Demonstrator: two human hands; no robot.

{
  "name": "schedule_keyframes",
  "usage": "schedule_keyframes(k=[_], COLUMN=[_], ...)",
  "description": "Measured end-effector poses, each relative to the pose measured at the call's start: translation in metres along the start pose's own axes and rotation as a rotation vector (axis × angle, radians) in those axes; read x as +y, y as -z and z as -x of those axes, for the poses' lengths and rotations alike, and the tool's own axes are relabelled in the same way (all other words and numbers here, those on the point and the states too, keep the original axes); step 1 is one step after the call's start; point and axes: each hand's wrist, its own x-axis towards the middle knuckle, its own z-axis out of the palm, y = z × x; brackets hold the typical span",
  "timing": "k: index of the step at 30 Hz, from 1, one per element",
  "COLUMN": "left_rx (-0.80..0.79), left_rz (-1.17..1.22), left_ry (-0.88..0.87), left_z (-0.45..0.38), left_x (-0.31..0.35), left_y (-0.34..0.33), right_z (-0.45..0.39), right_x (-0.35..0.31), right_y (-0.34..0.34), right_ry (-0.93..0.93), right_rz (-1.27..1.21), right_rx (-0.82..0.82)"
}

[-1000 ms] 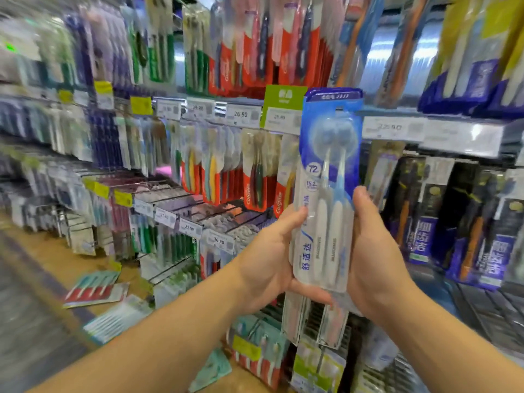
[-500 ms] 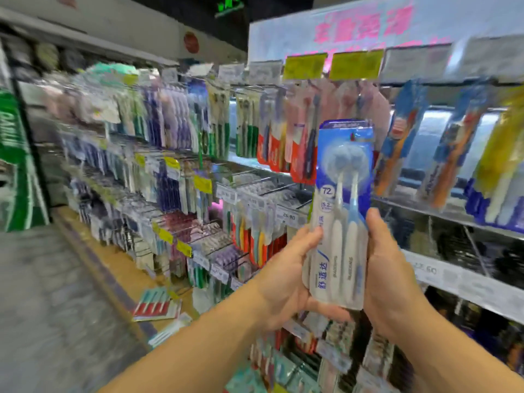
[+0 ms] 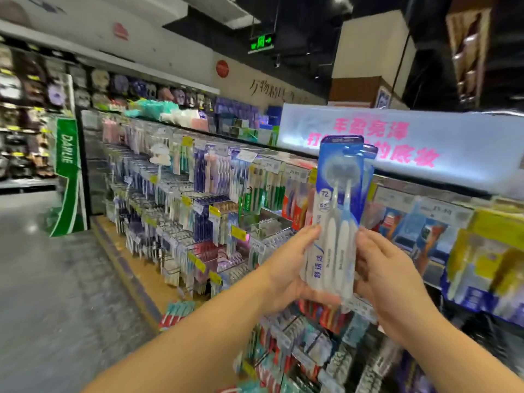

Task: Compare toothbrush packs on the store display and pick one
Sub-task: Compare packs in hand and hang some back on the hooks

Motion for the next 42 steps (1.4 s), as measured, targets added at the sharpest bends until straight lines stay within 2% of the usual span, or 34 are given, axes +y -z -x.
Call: schedule_keyframes(k=[5,8,16,21,24,28,30,42], left_rx=[-0.002,0.022,0.036,0.029,0.011,0.020,0.018,0.024], left_rz=[-0.001,-0.004,0.004,0.033,0.066,0.079,0.084,0.019], left_ry=[0.015,0.029,0.145,0.209,0.254,0.307,0.313,0.227], left_z=[0.039,0.064,0.108,0.118,0.126,0.150,0.166,0.238], left_x=[0.026,0.036,0.042,0.039,0.037,0.033,0.036,0.079], left_y=[-0.032,-0.042,-0.026,-0.011,0.009,0.057,0.087,0.217], right_z=[0.037,0.056,0.090,0.109,0.116,0.124,0.128,0.135], right_x=[-0.044,-0.059,-0.070,-0.069,-0.064,-0.050,-0.039,-0.017], right_y=[-0.002,-0.008,-0.028,-0.053,-0.073,-0.116,-0.146,-0.296], right_ry=[0.074,0.078,-0.066,-0.088,-0.119,-0.273,-0.321,-0.332], right_rz=[0.123,0.203,0.307,0.394,0.478,0.230,0.198,0.103], right_rx=[0.096,0.097,0.045,0.102,0.127,0.125,0.118,0.103])
